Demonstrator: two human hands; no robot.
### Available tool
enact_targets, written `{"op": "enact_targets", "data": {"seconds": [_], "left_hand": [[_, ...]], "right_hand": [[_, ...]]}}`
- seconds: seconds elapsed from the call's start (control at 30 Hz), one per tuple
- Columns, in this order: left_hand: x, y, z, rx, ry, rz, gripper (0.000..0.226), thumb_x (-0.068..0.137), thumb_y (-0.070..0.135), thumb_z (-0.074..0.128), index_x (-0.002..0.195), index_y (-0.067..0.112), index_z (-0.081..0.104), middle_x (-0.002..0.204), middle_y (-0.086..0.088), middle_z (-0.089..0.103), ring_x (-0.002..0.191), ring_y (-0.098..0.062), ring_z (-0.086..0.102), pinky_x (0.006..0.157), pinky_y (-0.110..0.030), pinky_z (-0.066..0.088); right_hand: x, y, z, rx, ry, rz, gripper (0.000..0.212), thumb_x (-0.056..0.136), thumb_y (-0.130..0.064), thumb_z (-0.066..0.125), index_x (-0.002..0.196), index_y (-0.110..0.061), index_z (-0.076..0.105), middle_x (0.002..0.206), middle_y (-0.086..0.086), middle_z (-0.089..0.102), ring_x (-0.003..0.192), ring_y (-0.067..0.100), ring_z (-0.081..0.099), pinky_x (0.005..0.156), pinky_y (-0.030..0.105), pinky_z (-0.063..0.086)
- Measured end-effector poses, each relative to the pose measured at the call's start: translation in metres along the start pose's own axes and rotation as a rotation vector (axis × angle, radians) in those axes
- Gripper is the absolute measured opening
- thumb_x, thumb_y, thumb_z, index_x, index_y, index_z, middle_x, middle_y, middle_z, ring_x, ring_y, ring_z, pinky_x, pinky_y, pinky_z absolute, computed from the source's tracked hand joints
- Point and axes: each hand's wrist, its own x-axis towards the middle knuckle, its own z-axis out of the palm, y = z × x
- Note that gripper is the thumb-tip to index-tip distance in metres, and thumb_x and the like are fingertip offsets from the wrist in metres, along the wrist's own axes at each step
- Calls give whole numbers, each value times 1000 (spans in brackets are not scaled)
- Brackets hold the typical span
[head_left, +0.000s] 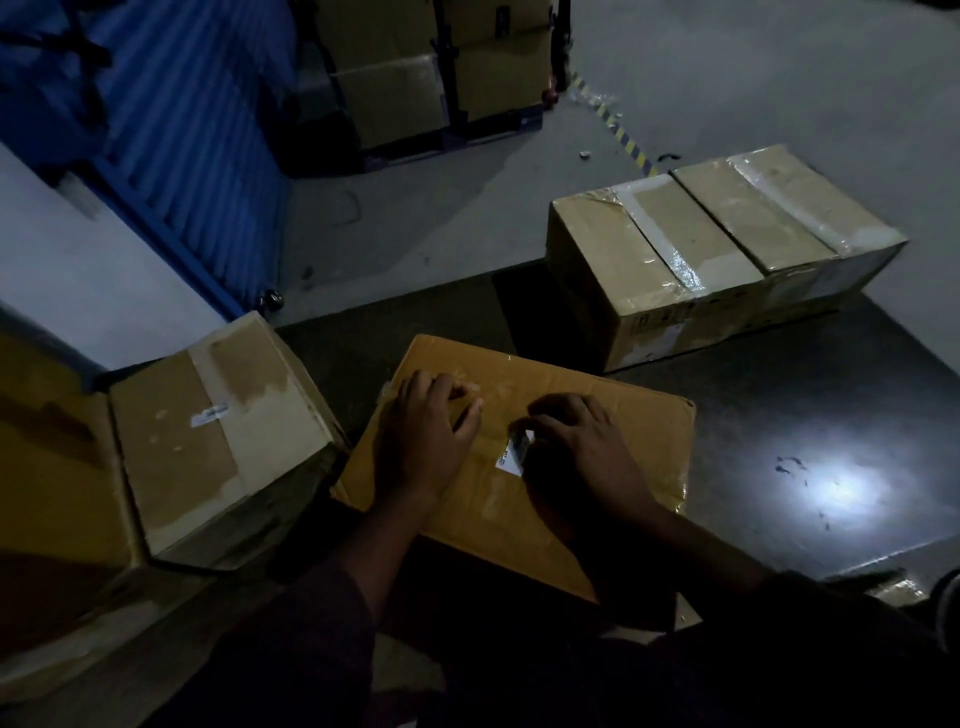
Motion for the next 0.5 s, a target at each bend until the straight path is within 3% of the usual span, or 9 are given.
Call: {"op": "enact_targets", "data": {"seconds": [0.13,0.27,0.4,0.5], "left_hand": [[-1,2,-2,3,1,6,23,88,52,53,103,35,57,109,9,52,102,-12,52,83,-40,52],[-1,1,-1,4,6,3,21,88,51,55,103,35,56,109,10,50,101,-11,53,82,-40,53],[0,0,1,-16,-7,-14,27,86,56,49,102,35,55,109,9,51,99,-11,54,81,-41,54],[0,-1,1,-13,-3,-28,30,85,59,45,101,35,54,109,10,50,99,-11,54,81,-41,54]], "right_hand": [[-1,-1,-2,48,27,21,41,79,-49,67,117,-34,60,136,-6,47,129,17,34,107,42,35],[-1,-2,-2,28,27,18,47,78,-45,69,123,-36,58,138,-7,45,130,17,34,107,42,36],[-5,-2,-2,82,79,40,49,77,-46,71,122,-30,58,133,-8,46,125,13,36,103,33,37],[-4,-2,-4,30,59,7,52,78,-46,70,126,-31,56,136,-7,45,127,14,34,105,36,38]]}}
